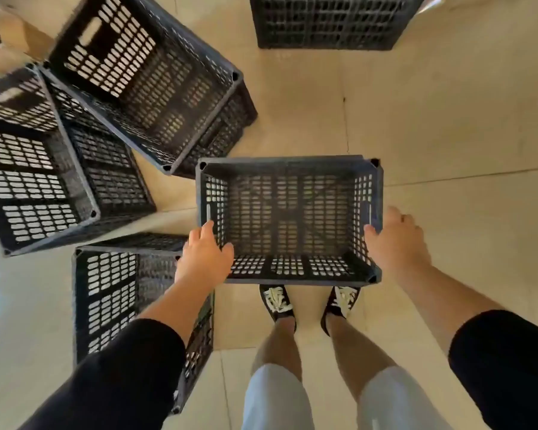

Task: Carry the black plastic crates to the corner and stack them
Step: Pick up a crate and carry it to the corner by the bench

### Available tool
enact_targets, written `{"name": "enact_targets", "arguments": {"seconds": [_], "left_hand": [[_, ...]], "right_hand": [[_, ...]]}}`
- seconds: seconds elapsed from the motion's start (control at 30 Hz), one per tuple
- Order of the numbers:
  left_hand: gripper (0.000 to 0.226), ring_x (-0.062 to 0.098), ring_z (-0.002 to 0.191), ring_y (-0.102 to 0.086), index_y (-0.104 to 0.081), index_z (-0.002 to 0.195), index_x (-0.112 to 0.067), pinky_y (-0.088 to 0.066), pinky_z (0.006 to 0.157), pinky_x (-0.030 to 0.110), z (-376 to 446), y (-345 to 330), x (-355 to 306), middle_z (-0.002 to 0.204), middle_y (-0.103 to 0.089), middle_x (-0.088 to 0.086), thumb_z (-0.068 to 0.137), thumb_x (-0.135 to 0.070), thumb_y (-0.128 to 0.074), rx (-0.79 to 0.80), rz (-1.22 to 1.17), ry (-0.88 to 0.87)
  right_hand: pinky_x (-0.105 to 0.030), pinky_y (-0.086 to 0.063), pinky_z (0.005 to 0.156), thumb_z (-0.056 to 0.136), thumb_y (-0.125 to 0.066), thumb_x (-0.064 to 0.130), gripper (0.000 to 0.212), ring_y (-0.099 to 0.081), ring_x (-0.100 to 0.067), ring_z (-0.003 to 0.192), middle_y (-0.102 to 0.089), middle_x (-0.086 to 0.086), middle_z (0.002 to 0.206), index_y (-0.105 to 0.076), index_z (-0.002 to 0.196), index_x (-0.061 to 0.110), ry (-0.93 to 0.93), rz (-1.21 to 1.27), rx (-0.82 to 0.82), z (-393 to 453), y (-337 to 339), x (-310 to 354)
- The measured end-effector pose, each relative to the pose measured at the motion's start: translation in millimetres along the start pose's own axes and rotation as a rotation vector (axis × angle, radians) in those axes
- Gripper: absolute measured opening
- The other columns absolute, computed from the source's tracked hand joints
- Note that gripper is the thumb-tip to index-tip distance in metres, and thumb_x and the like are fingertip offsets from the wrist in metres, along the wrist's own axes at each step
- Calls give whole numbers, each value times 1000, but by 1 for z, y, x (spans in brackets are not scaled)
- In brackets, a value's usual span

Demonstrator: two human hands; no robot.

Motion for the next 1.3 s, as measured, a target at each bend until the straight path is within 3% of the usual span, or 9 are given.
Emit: {"name": "enact_targets", "arguments": {"seconds": [0.2,0.37,0.53,0.63,0.7,0.77,0.87,1.0,1.3], "left_hand": [[64,35,140,-48,-36,161,-18,-46,113,54,82,-36,28,155,-43,12,104,-35,-57,-129,-156,103],[73,36,142,-46,-32,163,-17,-47,112,57,134,-52,59,161,-36,11,98,-37,-59,-245,-208,215],[46,28,105,-67,-54,143,-22,-57,91,44,165,-67,78,122,-67,3,99,-34,-54,-227,-414,320],[32,24,99,-71,-62,122,-23,-59,93,43,184,-74,85,115,-75,5,96,-36,-50,-180,-574,370],[18,15,91,-67,-61,111,-21,-56,93,37,185,-79,82,102,-72,1,108,-26,-43,-111,-667,387],[25,15,90,-65,-62,123,-16,-54,99,39,186,-81,82,94,-68,-2,110,-22,-41,-89,-690,370],[32,19,88,-69,-64,131,-13,-58,102,49,180,-76,87,97,-73,3,107,-28,-48,-101,-668,352],[25,24,85,-72,-69,105,-17,-59,101,53,152,-66,88,90,-76,4,101,-37,-55,-73,-663,330],[25,20,84,-70,-67,104,-18,-54,75,35,10,14,68,95,-77,2,108,-38,-53,-104,-595,232]], "right_hand": [[-60,-52,101,105,-54,39,59,-49,-46,133,-45,-23,147,-35,154,11,-158,169,7,67,-67,-24],[-46,-54,91,107,-56,30,46,-60,-43,125,-56,-20,140,-44,145,8,-220,301,-53,103,-104,-41],[-40,-53,87,112,-44,22,25,-66,-36,119,-64,-16,134,-47,135,11,-239,413,-54,123,-125,-52],[-40,-60,84,113,-43,22,5,-72,-25,108,-68,-5,126,-43,118,20,-246,520,-30,131,-135,-58],[-41,-61,84,113,-43,24,6,-73,-24,103,-68,-4,122,-44,117,21,-235,522,-38,133,-135,-60],[-48,-61,90,113,-43,27,9,-72,-26,104,-68,-5,120,-46,119,21,-222,508,-38,134,-135,-62],[-54,-60,93,112,-44,29,13,-72,-31,106,-69,-8,120,-48,120,19,-252,505,-36,130,-130,-68],[-55,-61,89,111,-45,29,13,-72,-31,103,-69,-9,119,-49,119,20,-296,479,-61,105,-103,-82],[-54,-63,84,109,-54,30,13,-72,-34,94,-67,-9,104,-52,116,19,-337,494,-66,-28,22,-99]]}}
Point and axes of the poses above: each hand's wrist, its own z-axis towards the middle knuckle, its own y-axis out of the back of the hand, x = y × z, the point moved 5 cm from there along z, towards the middle knuckle
